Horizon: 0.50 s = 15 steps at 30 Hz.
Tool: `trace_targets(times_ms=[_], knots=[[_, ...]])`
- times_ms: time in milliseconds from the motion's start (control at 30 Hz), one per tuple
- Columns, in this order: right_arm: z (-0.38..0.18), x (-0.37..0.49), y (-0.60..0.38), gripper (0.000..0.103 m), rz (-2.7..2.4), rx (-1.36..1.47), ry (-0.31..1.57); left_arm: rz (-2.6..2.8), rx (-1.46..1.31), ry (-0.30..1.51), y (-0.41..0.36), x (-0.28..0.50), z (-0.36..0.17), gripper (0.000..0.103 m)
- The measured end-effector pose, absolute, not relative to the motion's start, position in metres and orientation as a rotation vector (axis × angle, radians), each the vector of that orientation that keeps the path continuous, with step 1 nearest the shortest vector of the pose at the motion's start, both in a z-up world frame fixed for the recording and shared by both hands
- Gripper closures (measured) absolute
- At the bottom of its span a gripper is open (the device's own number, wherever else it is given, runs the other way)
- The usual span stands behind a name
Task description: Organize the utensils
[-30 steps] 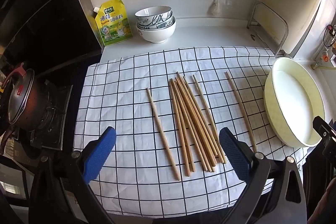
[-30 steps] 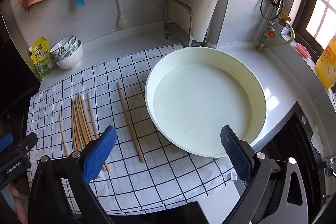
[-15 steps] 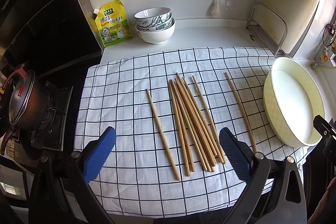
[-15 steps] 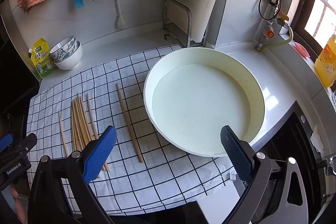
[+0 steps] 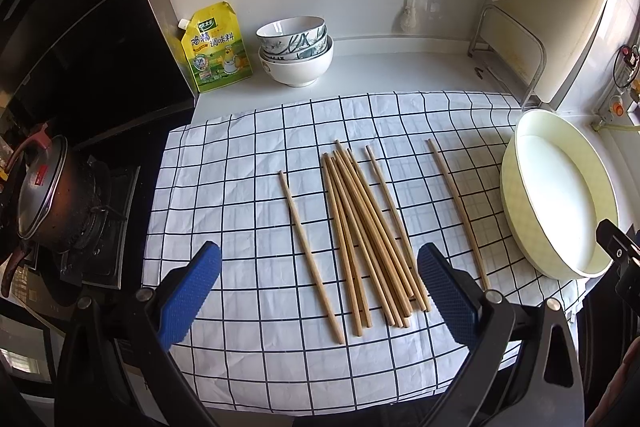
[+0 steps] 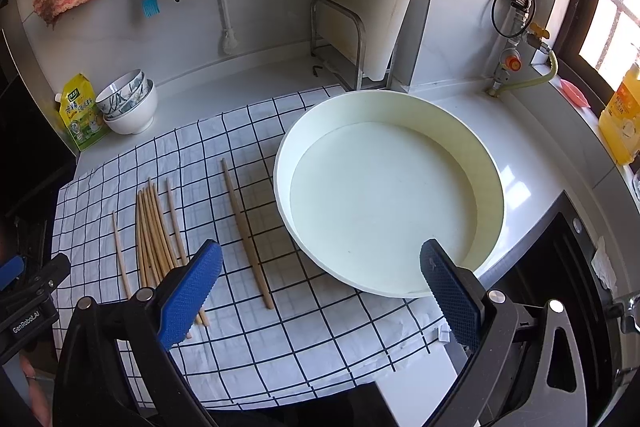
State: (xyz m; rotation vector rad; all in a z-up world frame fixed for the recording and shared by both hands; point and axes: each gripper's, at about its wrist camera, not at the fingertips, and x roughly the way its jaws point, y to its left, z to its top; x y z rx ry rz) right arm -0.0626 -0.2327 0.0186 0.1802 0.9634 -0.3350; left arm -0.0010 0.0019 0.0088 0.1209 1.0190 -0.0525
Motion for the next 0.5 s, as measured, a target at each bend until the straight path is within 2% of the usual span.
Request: trace_targets(times_ms=[500], knots=[[0.0200, -0.0638, -0.2325, 0.008, -0.336, 0.181, 0.958, -0.050, 0.122, 1.017, 0.0017, -0.0014, 0.0097, 0.006]])
